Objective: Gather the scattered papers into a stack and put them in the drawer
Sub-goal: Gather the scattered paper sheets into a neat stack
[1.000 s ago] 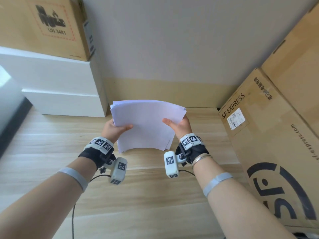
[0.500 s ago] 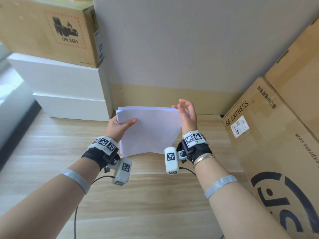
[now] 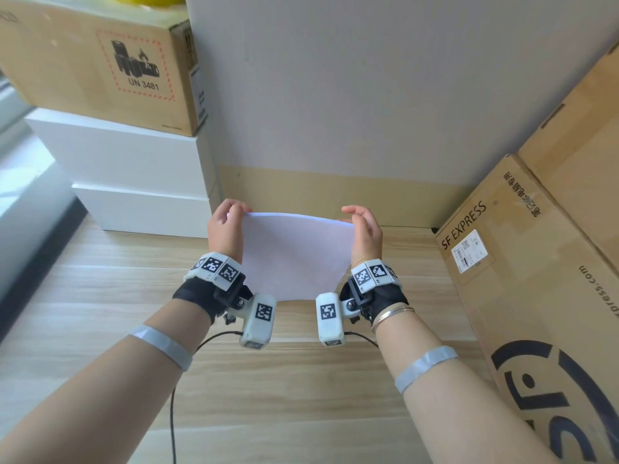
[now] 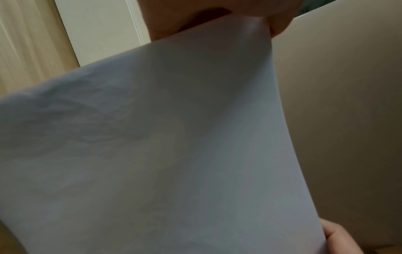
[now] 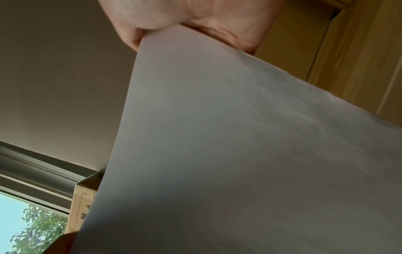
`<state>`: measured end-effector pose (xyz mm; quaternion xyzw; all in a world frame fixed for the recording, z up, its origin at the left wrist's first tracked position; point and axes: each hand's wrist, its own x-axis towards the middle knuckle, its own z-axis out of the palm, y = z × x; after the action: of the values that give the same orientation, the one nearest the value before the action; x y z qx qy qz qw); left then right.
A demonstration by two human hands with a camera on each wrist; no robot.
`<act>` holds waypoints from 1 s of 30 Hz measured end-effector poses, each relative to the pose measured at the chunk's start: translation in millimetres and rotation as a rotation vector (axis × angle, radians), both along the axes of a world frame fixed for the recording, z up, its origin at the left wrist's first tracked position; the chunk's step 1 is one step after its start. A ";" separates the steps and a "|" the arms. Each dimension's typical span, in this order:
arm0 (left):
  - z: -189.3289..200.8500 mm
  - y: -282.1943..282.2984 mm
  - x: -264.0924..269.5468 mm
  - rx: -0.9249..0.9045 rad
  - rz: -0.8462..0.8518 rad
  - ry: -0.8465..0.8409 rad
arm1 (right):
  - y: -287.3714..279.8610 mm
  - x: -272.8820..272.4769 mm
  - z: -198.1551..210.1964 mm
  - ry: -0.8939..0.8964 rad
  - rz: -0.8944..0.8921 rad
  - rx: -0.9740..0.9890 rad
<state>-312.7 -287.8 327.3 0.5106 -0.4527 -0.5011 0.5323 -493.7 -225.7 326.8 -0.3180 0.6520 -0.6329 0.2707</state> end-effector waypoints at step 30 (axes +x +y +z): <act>-76.2 -1.4 17.5 0.253 -0.441 -0.266 | 11.4 -8.0 -45.9 -0.018 0.176 0.429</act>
<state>-295.2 -289.2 251.0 0.5233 -0.5528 -0.5857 0.2784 -501.7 -214.3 280.9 -0.3030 0.7389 -0.4565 0.3922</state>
